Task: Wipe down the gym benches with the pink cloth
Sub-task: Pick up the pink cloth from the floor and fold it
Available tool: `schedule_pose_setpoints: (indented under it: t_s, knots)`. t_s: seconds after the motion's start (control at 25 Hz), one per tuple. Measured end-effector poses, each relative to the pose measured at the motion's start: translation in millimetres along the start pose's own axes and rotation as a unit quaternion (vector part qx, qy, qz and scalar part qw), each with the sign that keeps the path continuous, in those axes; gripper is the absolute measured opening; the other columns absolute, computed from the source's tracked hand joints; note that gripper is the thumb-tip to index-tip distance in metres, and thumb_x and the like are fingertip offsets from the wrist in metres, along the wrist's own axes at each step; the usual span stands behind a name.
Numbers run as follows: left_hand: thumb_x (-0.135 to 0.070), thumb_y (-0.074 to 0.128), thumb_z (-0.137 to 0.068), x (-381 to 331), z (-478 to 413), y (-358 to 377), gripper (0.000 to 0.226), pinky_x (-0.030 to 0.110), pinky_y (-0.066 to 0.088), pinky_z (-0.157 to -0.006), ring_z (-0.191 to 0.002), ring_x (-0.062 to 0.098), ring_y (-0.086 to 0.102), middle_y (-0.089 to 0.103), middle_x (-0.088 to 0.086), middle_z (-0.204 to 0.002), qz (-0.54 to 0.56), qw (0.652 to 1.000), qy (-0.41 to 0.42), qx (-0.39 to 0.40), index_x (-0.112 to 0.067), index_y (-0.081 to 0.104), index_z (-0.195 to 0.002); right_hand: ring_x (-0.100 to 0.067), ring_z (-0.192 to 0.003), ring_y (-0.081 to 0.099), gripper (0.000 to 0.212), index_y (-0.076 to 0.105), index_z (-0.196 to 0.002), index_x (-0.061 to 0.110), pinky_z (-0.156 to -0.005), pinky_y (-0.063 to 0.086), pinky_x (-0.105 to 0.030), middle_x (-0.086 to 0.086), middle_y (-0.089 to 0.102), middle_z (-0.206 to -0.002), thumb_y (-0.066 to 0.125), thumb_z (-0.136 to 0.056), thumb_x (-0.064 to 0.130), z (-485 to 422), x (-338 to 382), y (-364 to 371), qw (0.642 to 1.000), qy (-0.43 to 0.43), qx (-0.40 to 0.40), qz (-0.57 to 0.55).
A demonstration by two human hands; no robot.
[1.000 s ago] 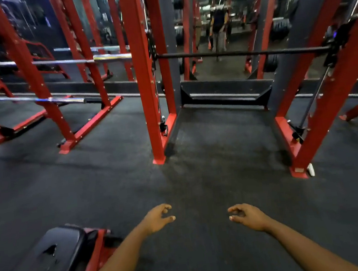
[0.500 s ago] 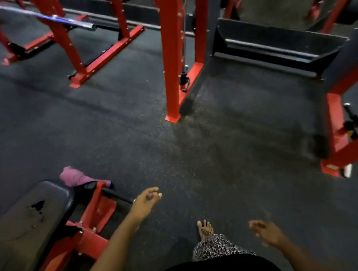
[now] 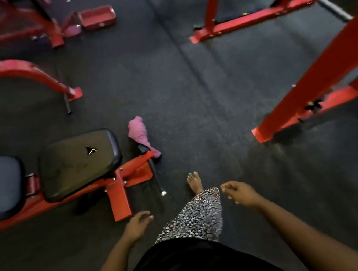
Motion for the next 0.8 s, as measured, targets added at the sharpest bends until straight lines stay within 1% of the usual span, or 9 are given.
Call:
schedule_pose_setpoints:
  t_s: [0.12,0.24,0.32,0.44,0.52,0.6,0.68,0.72,0.8]
  knots:
    - [-0.013,0.061,-0.089,-42.9,-38.9,4.6,0.03,0.03,0.044,-0.094,-0.11,0.026,0.057,0.061,0.018,-0.12,0.09,0.994,-0.056,-0.034,-0.001,0.059,-0.116,-0.012,-0.1,0.056,0.025,0.063,-0.115,0.014,-0.092,0.045,-0.033,0.002,0.062,-0.106,0.052,-0.095,0.025,-67.6,55.2,-47.6,0.997,-0.038,0.039,0.05]
    - [-0.015,0.06,-0.09,-116.4,-77.0,-4.3,0.03,0.029,0.042,-0.088,-0.105,0.026,0.058,0.061,0.02,-0.119,0.163,0.982,-0.077,-0.061,-0.003,0.058,-0.117,-0.018,-0.109,0.059,0.028,0.063,-0.117,0.01,-0.095,0.042,-0.028,-0.003,0.063,-0.12,0.048,-0.097,0.024,-115.1,86.3,-99.1,0.98,-0.031,0.107,0.162]
    - [-0.016,0.058,-0.09,-170.6,-104.3,-15.5,0.031,0.025,0.041,-0.082,-0.108,0.028,0.058,0.062,0.019,-0.116,0.186,0.977,-0.07,-0.079,-0.004,0.057,-0.119,-0.02,-0.113,0.058,0.029,0.061,-0.119,0.011,-0.095,0.041,-0.027,-0.004,0.061,-0.126,0.049,-0.097,0.026,-150.7,102.6,-139.2,0.971,-0.019,0.131,0.201]
    - [-0.013,0.056,-0.092,-234.3,-135.7,-34.2,0.031,0.009,0.037,-0.07,-0.1,0.017,0.052,0.057,0.007,-0.107,0.259,0.957,-0.05,-0.122,-0.004,0.055,-0.121,-0.021,-0.117,0.056,0.031,0.061,-0.12,0.01,-0.096,0.04,-0.027,-0.006,0.06,-0.128,0.048,-0.097,0.026,-209.3,136.8,-181.1,0.951,-0.027,0.152,0.267]
    - [-0.012,0.056,-0.091,-250.9,-147.9,-39.9,0.03,0.01,0.038,-0.072,-0.099,0.016,0.052,0.057,0.007,-0.105,0.302,0.938,-0.054,-0.16,-0.005,0.055,-0.121,-0.023,-0.115,0.057,0.032,0.061,-0.119,0.01,-0.095,0.041,-0.029,-0.008,0.061,-0.126,0.047,-0.097,0.027,-246.3,171.9,-187.9,0.936,-0.062,0.168,0.304]
    - [-0.014,0.057,-0.091,-243.5,-156.8,-33.7,0.028,0.023,0.043,-0.079,-0.104,0.023,0.058,0.061,0.01,-0.107,0.351,0.908,-0.1,-0.204,-0.009,0.057,-0.118,-0.024,-0.114,0.057,0.031,0.062,-0.118,0.011,-0.095,0.041,-0.03,-0.009,0.061,-0.125,0.044,-0.098,0.027,-289.7,216.3,-176.8,0.913,-0.1,0.206,0.338]
    - [-0.015,0.057,-0.091,-225.4,-166.5,-14.3,0.026,0.036,0.045,-0.088,-0.109,0.03,0.058,0.064,0.014,-0.111,0.409,0.86,-0.164,-0.257,-0.01,0.059,-0.116,-0.026,-0.113,0.057,0.032,0.062,-0.116,0.007,-0.095,0.04,-0.033,-0.013,0.061,-0.124,0.041,-0.099,0.025,-346.8,258.6,-145.4,0.879,-0.145,0.254,0.377]
    - [-0.015,0.057,-0.091,-213.2,-174.7,-0.1,0.026,0.039,0.045,-0.09,-0.11,0.032,0.058,0.064,0.016,-0.114,0.443,0.827,-0.198,-0.283,-0.01,0.059,-0.116,-0.027,-0.113,0.057,0.032,0.063,-0.116,0.007,-0.096,0.04,-0.034,-0.013,0.061,-0.125,0.042,-0.099,0.024,-376.9,275.2,-124.4,0.87,-0.154,0.269,0.384]
    - [-0.017,0.057,-0.091,-198.7,-186.7,26.8,0.025,0.04,0.044,-0.092,-0.111,0.031,0.058,0.063,0.016,-0.117,0.481,0.783,-0.258,-0.298,-0.01,0.059,-0.116,-0.029,-0.117,0.056,0.03,0.063,-0.118,0.011,-0.1,0.04,-0.036,-0.011,0.06,-0.128,0.046,-0.097,0.022,-418.9,293.6,-83.0,0.862,-0.153,0.289,0.387]
Point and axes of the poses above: each hand's wrist, its own z-axis away from the middle knuckle, its own y-axis out of the palm, x = y × z, the point moved 3 cm from there along -z, towards the middle knuckle
